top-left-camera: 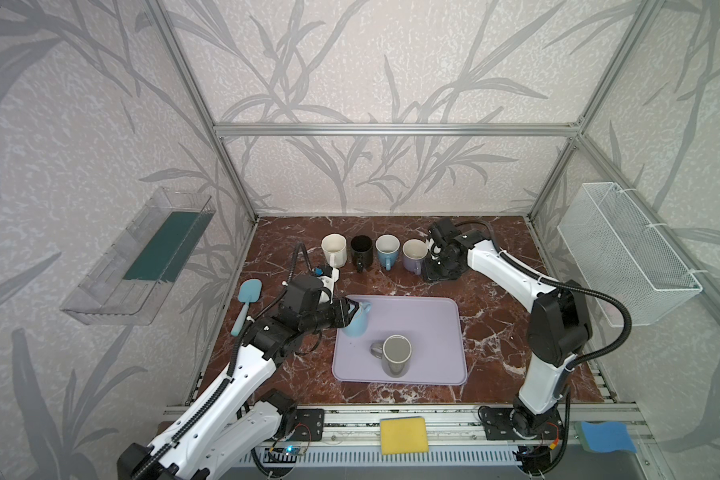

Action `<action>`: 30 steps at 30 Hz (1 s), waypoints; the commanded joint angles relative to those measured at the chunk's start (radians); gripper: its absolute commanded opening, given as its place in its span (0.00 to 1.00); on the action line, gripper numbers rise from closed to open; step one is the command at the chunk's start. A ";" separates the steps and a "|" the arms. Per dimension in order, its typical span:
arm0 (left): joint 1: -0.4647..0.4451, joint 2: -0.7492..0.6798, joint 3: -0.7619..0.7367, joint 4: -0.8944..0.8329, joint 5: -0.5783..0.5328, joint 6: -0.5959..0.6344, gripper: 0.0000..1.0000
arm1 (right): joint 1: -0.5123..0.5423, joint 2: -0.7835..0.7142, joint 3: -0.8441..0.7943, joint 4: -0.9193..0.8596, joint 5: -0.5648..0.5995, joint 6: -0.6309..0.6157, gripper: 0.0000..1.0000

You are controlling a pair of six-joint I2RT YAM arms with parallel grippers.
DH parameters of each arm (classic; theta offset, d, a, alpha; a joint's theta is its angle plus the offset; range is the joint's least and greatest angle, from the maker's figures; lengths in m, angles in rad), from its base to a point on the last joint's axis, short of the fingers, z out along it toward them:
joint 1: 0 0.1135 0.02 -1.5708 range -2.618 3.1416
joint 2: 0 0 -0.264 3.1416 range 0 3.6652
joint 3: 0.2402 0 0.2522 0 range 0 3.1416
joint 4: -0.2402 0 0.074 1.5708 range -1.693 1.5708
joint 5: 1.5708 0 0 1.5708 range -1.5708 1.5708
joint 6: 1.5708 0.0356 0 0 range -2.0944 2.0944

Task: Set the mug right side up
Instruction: 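Move both grippers to the grey mug lying on the tray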

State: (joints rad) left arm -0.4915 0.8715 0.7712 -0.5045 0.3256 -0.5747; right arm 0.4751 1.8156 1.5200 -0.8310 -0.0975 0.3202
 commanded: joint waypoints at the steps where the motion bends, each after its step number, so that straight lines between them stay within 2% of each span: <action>1: -0.029 -0.003 0.025 -0.105 -0.033 0.018 0.34 | 0.008 -0.092 -0.075 0.073 -0.065 -0.056 0.50; 5: -0.084 0.003 0.013 -0.132 -0.048 0.004 0.34 | 0.014 -0.206 -0.181 0.113 -0.129 -0.103 0.51; 9: -0.182 0.032 0.015 -0.166 -0.091 -0.019 0.34 | 0.013 -0.293 -0.254 0.121 -0.163 -0.134 0.51; 14: -0.259 0.061 0.019 -0.195 -0.123 -0.030 0.35 | 0.035 -0.387 -0.331 0.140 -0.272 -0.154 0.52; 22: -0.278 0.138 0.016 -0.180 -0.125 0.012 0.39 | 0.114 -0.519 -0.441 0.150 -0.353 -0.154 0.53; 30: -0.276 0.208 0.029 -0.153 -0.137 0.053 0.42 | 0.243 -0.628 -0.560 0.173 -0.404 -0.133 0.54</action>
State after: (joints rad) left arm -0.7650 1.0565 0.7719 -0.6563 0.2058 -0.5522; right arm 0.6838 1.2247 0.9829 -0.6720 -0.4561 0.1864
